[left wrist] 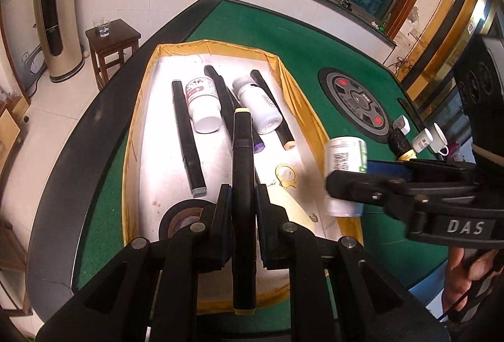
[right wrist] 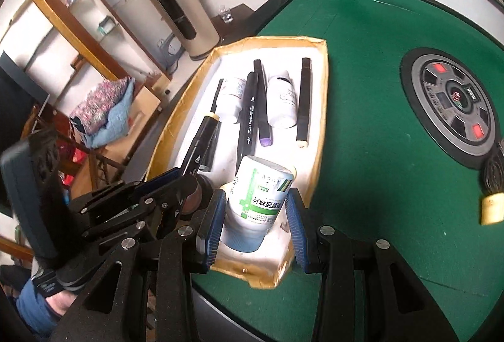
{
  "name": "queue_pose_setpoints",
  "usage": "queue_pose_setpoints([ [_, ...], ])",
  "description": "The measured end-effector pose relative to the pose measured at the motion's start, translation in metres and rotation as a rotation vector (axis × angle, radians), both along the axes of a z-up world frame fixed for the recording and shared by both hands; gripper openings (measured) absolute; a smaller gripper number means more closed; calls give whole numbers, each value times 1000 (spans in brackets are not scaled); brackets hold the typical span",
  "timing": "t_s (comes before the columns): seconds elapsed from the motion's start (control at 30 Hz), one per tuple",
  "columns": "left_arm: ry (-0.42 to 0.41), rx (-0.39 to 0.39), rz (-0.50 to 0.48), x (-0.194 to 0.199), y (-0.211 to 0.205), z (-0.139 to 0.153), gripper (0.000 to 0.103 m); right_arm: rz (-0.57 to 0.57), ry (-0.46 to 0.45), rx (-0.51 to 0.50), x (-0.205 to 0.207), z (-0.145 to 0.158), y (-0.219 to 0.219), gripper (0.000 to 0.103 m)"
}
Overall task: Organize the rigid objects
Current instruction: 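Carry the marker and green-labelled bottle over the white tray, then lower the marker and bottle into the tray and open both grippers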
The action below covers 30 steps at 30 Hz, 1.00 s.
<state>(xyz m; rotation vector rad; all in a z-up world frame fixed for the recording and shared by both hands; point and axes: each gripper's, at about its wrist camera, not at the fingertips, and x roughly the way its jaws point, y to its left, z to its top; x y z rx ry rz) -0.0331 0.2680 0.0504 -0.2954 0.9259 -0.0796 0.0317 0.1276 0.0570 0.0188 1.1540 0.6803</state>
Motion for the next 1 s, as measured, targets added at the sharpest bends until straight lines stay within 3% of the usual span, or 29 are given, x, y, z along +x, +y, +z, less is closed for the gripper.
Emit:
queue_pose_setpoints([
  [0.4,35,27,-7,12,3,-12,12,12,13,-66,17,-18,22,35],
  [1.0,77,-2,12,17,0,-21,14,26,27,-96,23,-22,28,36],
])
